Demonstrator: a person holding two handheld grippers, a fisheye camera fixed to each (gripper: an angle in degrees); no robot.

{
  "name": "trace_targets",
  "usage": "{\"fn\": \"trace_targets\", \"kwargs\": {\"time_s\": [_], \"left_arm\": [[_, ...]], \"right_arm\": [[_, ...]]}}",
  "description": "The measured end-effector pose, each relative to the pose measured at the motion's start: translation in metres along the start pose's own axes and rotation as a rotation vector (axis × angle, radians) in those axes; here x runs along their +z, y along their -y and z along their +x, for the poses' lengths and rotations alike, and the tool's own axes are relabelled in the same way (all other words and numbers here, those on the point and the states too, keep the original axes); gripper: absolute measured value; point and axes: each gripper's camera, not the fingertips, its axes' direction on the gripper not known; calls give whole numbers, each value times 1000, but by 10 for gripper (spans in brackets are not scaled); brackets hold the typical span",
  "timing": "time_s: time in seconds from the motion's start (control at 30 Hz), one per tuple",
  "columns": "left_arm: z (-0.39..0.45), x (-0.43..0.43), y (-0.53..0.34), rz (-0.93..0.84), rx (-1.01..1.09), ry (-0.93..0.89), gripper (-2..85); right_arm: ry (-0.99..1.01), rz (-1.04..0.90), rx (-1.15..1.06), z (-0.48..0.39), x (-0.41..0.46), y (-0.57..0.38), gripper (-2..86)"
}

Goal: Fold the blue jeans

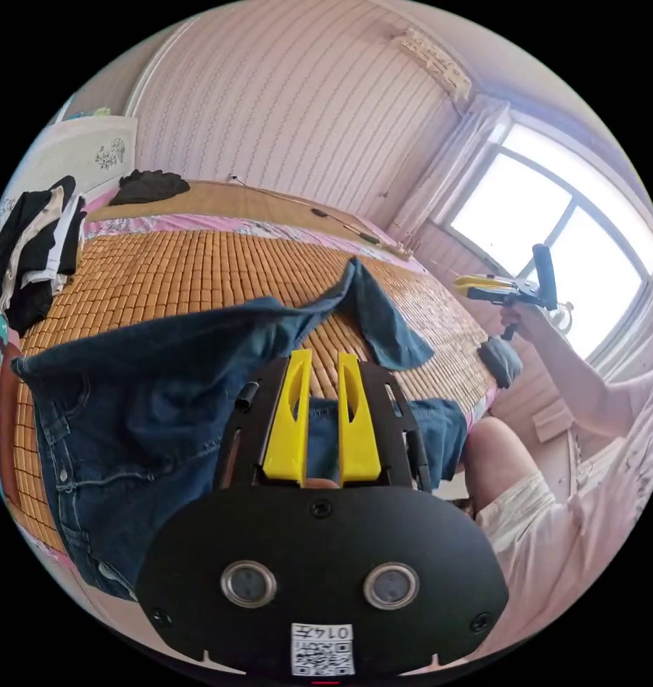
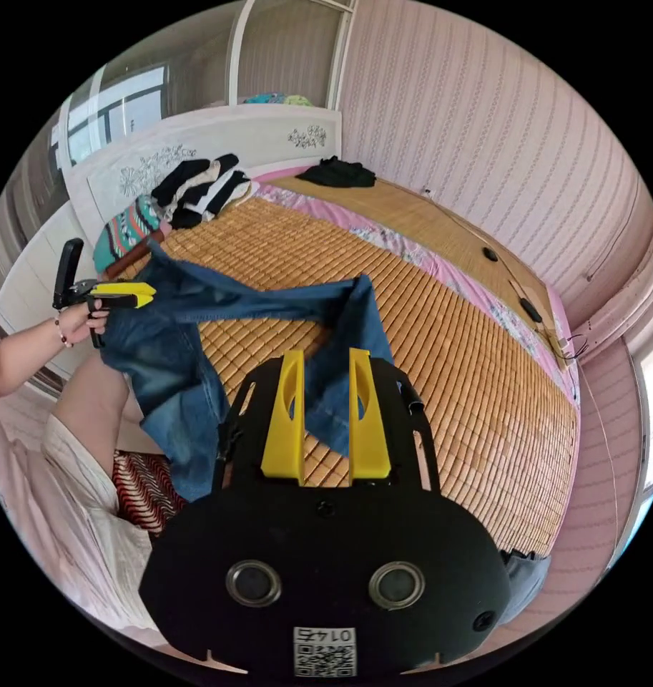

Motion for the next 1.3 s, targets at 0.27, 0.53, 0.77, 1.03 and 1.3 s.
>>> {"fn": "trace_targets", "kwargs": {"time_s": [0.27,0.53,0.77,1.03,1.3], "left_arm": [[42,42,-43,-106,35,106,76],[-2,44,10,-67,9,302,114],[-27,43,21,-70,28,329,119],[-73,50,45,-123,-18,338,114],[-110,78,76,-204,-95,295,112]], "right_arm": [[45,-124,6,4,67,3,154],[38,-127,35,37,100,19,105],[199,123,74,126,-16,13,21],[243,571,297,285,-222,-3,13],[-142,145,722,432,-132,-35,1]]}}
